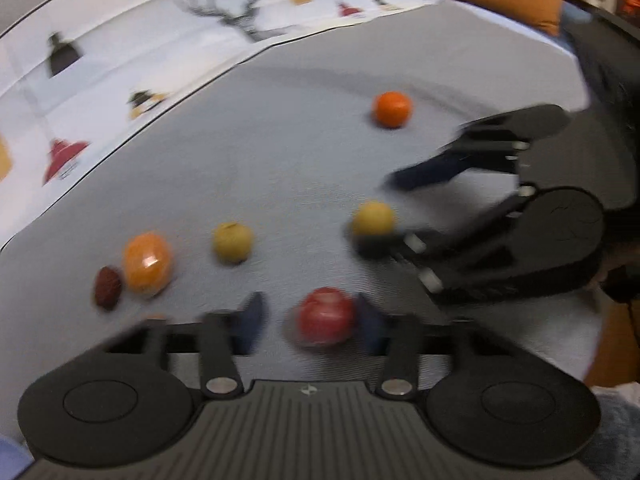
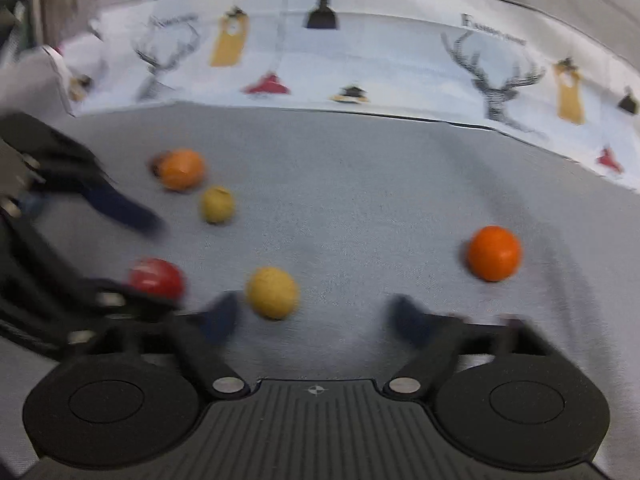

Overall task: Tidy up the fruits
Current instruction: 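Grasp a wrapped red apple with the left tool while the right tool grasps a yellow plum, then carry the wrapped apple and yellow plum over the blue plate with both tools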

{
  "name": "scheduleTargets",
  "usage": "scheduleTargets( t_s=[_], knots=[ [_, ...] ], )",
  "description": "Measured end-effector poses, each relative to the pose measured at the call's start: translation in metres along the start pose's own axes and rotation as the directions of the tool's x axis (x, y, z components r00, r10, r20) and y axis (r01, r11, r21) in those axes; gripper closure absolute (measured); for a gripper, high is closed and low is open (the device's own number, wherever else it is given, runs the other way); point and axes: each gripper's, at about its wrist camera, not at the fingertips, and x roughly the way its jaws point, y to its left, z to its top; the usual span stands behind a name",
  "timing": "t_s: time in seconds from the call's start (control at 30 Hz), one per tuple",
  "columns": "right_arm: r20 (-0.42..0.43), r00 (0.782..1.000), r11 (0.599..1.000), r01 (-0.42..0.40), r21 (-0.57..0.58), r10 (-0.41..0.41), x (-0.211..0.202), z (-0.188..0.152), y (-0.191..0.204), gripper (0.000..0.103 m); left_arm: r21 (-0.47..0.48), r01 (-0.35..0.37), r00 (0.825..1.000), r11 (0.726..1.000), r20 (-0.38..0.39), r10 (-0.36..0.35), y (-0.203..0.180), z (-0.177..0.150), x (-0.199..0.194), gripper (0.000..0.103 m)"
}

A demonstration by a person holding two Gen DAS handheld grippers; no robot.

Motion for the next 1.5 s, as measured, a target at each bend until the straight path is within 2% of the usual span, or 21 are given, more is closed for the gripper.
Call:
scheduleTargets(
  t_s=[0.03, 0.07, 0.13, 0.23, 0.4, 0.53, 0.7, 0.87, 1.07, 1.2, 1.33, 1.5],
  knots=[
    [0.001, 1.000, 1.000, 0.000, -0.013, 0.000, -0.001, 0.002, 0.002, 0.071, 0.014, -0.006, 1.000, 1.000, 0.001, 0.006, -0.004, 0.001, 0.000, 0.072],
    [-0.004, 1.000, 1.000, 0.002, -0.026, -0.002, -0.002, 0.004, 0.005, 0.075, 0.023, -0.020, 1.000, 1.000, 0.004, 0.019, -0.008, 0.002, -0.001, 0.072],
    [-0.014, 1.000, 1.000, 0.023, -0.008, -0.023, -0.004, 0.006, 0.007, 0.076, -0.002, -0.030, 1.000, 1.000, 0.002, 0.030, -0.010, 0.002, -0.010, 0.072],
    [-0.011, 0.995, 0.993, 0.104, 0.054, -0.104, -0.016, 0.010, 0.010, 0.076, -0.085, -0.058, 0.998, 0.995, -0.011, 0.057, -0.001, 0.003, -0.034, 0.072],
    [0.005, 0.985, 0.957, 0.165, 0.237, -0.171, -0.061, 0.013, 0.015, 0.075, -0.183, -0.205, 0.975, 0.962, -0.121, 0.185, 0.011, 0.004, -0.082, 0.072],
    [0.052, 0.984, 0.916, 0.141, 0.377, -0.173, -0.111, 0.019, 0.033, 0.075, -0.266, -0.281, 0.953, 0.922, -0.193, 0.235, 0.023, -0.010, -0.133, 0.072],
    [0.138, 0.984, 0.901, 0.045, 0.431, -0.116, -0.173, 0.034, 0.086, 0.075, -0.355, -0.331, 0.935, 0.874, -0.246, 0.255, 0.036, -0.034, -0.205, 0.072],
    [0.172, 0.985, 0.907, -0.090, 0.412, 0.019, -0.219, 0.043, 0.162, 0.075, -0.401, -0.388, 0.919, 0.830, -0.242, 0.312, 0.027, -0.080, -0.283, 0.072],
    [0.126, 0.984, 0.947, -0.153, 0.282, 0.122, -0.246, 0.040, 0.257, 0.075, -0.488, -0.413, 0.910, 0.769, -0.258, 0.325, 0.016, -0.154, -0.355, 0.072],
    [0.096, 0.986, 0.972, -0.151, 0.180, 0.136, -0.260, 0.038, 0.306, 0.075, -0.540, -0.428, 0.904, 0.725, -0.251, 0.346, 0.014, -0.194, -0.393, 0.072],
    [0.093, 0.987, 0.984, -0.141, 0.111, 0.131, -0.273, 0.037, 0.337, 0.075, -0.592, -0.424, 0.903, 0.685, -0.220, 0.369, 0.018, -0.214, -0.421, 0.072],
    [0.107, 0.988, 0.992, -0.114, 0.051, 0.108, -0.283, 0.039, 0.355, 0.075, -0.619, -0.406, 0.907, 0.672, -0.185, 0.377, 0.020, -0.221, -0.438, 0.072]
  ],
)
